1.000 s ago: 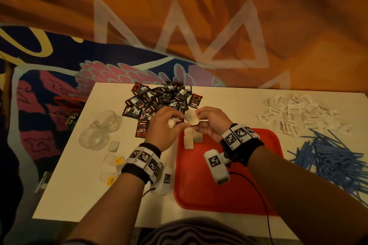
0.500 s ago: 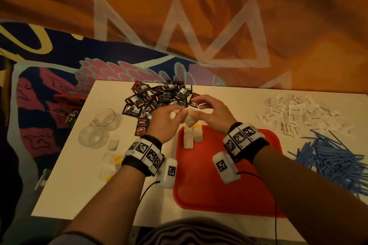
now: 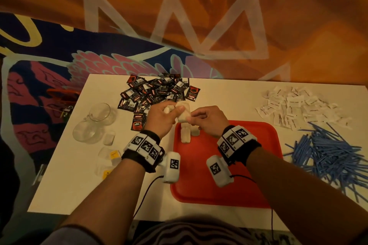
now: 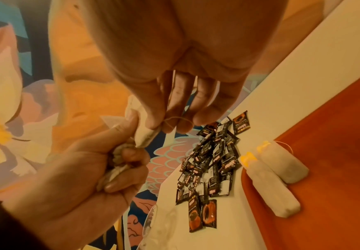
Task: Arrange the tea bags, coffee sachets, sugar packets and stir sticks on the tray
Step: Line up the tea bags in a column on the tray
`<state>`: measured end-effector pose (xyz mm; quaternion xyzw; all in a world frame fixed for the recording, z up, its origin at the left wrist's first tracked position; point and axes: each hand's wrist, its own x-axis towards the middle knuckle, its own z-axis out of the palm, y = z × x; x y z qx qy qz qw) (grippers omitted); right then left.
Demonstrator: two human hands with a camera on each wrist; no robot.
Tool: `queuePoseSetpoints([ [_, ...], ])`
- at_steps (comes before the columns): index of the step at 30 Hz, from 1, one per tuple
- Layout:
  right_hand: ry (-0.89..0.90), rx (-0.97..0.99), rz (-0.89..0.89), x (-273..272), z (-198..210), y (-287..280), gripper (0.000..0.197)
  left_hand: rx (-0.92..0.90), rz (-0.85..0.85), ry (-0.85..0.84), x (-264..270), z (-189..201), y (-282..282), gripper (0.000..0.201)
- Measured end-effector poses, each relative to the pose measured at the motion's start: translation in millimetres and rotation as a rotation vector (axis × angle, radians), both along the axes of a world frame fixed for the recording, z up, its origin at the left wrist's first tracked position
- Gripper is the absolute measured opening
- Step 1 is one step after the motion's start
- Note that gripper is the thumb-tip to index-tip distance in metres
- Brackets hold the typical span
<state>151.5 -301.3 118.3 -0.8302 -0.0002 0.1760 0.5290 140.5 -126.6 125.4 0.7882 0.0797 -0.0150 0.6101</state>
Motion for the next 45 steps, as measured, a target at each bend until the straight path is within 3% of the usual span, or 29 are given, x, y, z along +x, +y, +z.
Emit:
queuePoseSetpoints([
  [6, 0.181, -0.168, -0.154, -5, -42, -13, 0.023, -0.007, 0.147, 0.187, -7, -32, 7, 0.010],
  [11, 0.355, -0.412, -0.080, -11, -87, -24, 0.026, -0.040, 0.143, 0.315, -22, -59, 20, 0.011],
  [21, 0.458, -0.446, -0.159, -8, -128, -4, 0.026, -0.058, 0.155, 0.408, -50, -83, 40, 0.010],
  [32, 0.434, -0.513, -0.225, -7, -135, 0, 0.013, -0.107, 0.177, 0.455, -54, -84, 39, 0.012],
  [38, 0.390, -0.517, -0.188, -11, -123, -9, 0.011, -0.295, 0.149, 0.574, -49, -77, 30, 0.042],
  [42, 0.181, -0.340, -0.033, -12, -83, -3, 0.015, -0.412, 0.119, 0.606, -43, -64, 20, 0.039],
  [45, 0.029, -0.051, 0.015, -17, -48, 7, 0.012, -0.475, 0.116, 0.597, -40, -51, 11, 0.038],
])
